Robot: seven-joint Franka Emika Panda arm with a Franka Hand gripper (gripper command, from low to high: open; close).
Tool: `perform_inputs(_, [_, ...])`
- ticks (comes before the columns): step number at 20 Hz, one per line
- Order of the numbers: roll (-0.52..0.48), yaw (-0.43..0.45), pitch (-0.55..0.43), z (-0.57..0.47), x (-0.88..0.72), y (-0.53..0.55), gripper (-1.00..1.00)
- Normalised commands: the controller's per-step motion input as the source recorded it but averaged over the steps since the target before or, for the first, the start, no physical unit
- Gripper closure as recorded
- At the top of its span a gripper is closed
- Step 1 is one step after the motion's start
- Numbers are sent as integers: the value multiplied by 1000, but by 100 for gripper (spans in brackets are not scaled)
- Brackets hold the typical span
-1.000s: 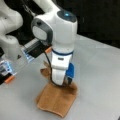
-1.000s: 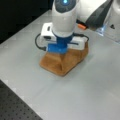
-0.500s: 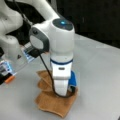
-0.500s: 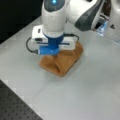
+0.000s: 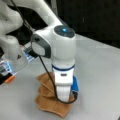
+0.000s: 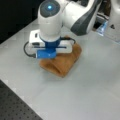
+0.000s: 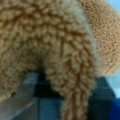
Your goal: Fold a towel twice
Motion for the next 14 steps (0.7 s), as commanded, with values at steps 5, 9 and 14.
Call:
perform_inputs(5, [119, 41, -12, -53, 175, -187, 100])
perform_inputs(9, [150, 41, -15, -126, 124, -274, 100])
perform_inputs(14, [210, 0, -36, -171, 75, -265, 100])
